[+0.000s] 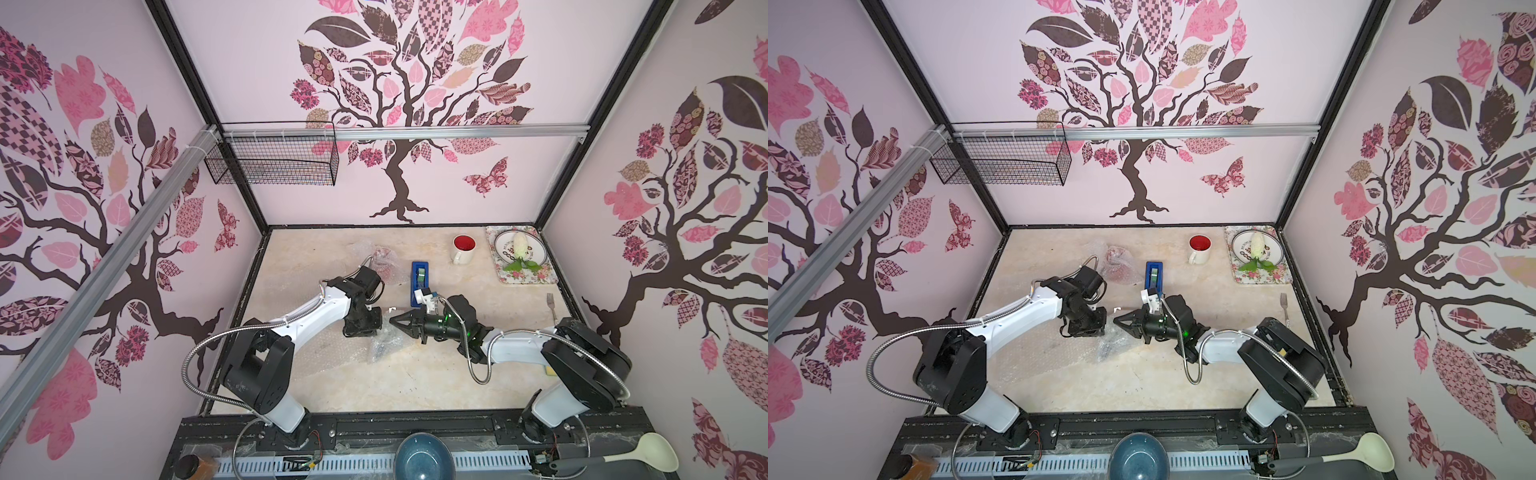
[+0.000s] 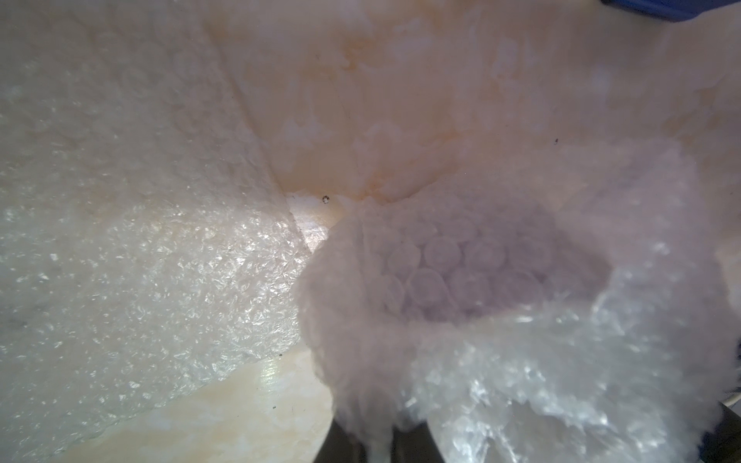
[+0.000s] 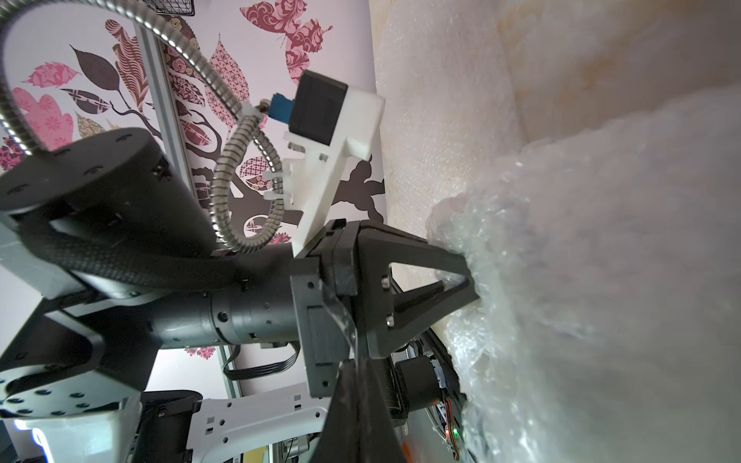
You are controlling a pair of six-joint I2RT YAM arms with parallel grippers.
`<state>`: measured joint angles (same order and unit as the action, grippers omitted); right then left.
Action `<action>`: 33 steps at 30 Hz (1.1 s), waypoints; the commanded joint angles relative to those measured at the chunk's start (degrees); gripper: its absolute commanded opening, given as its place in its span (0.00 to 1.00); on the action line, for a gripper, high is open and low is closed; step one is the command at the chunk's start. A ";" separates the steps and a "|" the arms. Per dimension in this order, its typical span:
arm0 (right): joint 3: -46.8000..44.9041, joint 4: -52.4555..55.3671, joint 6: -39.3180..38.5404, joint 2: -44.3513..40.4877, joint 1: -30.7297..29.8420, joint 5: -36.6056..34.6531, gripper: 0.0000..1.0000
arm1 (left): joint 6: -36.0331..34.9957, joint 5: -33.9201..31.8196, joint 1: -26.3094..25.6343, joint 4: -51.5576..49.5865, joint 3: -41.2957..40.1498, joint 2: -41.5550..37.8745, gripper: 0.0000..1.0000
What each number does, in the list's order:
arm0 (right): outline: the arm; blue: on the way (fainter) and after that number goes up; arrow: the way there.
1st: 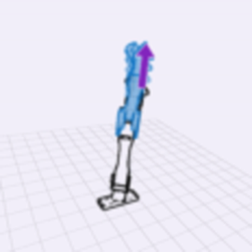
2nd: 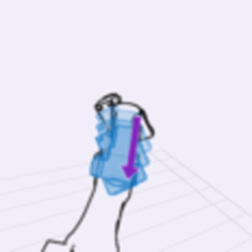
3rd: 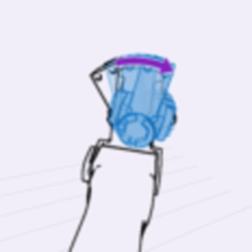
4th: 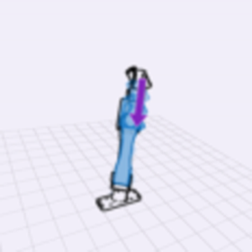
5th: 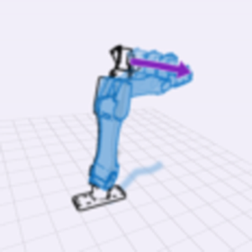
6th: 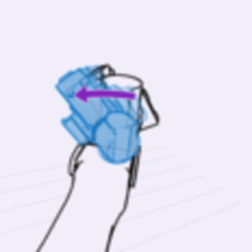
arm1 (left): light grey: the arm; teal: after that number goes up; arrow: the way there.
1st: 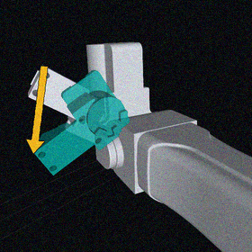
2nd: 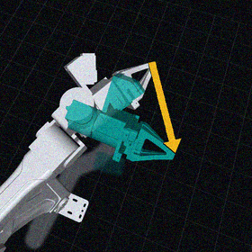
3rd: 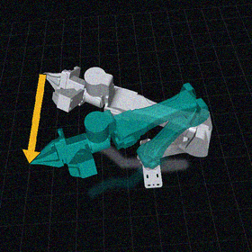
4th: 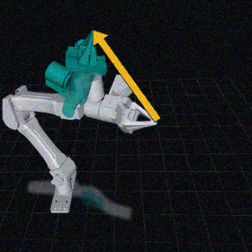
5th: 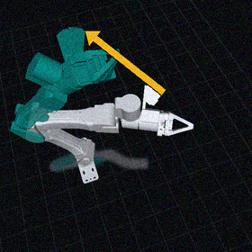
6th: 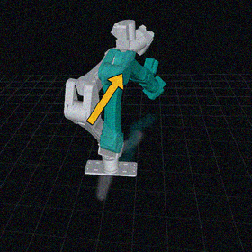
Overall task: Wrap mugs in bubble wrap
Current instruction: Stick the tape on the bubble wrap.
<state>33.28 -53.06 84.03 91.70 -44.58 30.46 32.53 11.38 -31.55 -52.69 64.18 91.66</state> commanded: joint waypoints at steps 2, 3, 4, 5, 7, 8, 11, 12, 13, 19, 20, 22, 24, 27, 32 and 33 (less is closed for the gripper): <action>1.52 -4.08 10.81 3.20 -0.82 -3.24 0.00 | -0.80 -1.90 -0.26 0.13 1.56 0.15 0.00; 1.37 -3.92 10.81 3.37 -0.95 -3.36 0.00 | -0.76 -1.88 -0.18 0.13 1.41 0.21 0.00; 1.41 -3.74 10.83 3.60 -1.10 -3.47 0.00 | -0.84 -1.86 -0.26 0.20 1.38 0.16 0.00; 1.51 -3.72 10.72 3.94 -1.12 -3.45 0.00 | -0.88 -1.73 -0.19 0.24 1.45 0.19 0.00; 1.64 -3.63 10.54 4.59 -1.09 -3.30 0.00 | -0.86 -1.69 -0.17 0.28 1.67 0.28 0.00; 1.63 -3.77 10.54 4.87 -1.09 -3.30 0.00 | -1.02 -1.66 -0.21 0.16 1.83 0.33 0.00; 1.53 -3.16 10.29 5.26 -1.08 -3.32 0.00 | -1.15 -1.79 -0.24 0.13 1.96 0.28 0.00; 1.60 -2.88 10.19 5.37 -1.10 -3.30 0.00 | -1.07 -1.69 -0.21 0.13 1.97 0.35 0.00; 1.62 -2.55 10.10 5.57 -1.05 -3.30 0.00 | -1.04 -1.70 -0.17 0.28 1.88 0.34 0.00; 1.62 -1.28 9.40 7.21 -1.08 -3.31 0.00 | -0.88 -1.52 -0.23 0.34 1.66 -0.38 0.00; 1.53 -1.17 9.40 7.51 -1.10 -3.34 0.00 | -0.81 -1.42 -0.21 0.25 1.78 -0.55 0.00; 1.13 -0.39 9.31 7.70 -1.12 -3.64 0.00 | -0.70 -1.29 -0.18 0.33 1.72 -1.08 0.00; 1.12 1.67 8.60 7.63 -1.04 -3.89 0.00 | -0.44 -0.76 -0.25 0.47 1.72 -1.61 0.00; 1.83 6.21 7.32 7.41 -1.03 -4.00 0.00 | 0.05 0.11 -0.23 0.74 1.75 -2.39 0.00; 1.00 12.27 7.11 5.99 -0.98 -5.80 0.00 | 0.81 1.73 -0.22 1.29 1.38 -3.39 0.00; 1.26 12.85 7.20 6.23 -1.00 -5.47 0.00 | 1.10 2.25 -0.24 1.56 1.09 -3.77 0.00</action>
<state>34.52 -49.19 83.79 97.73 -45.32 28.71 33.15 11.18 -31.66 -52.77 64.18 91.00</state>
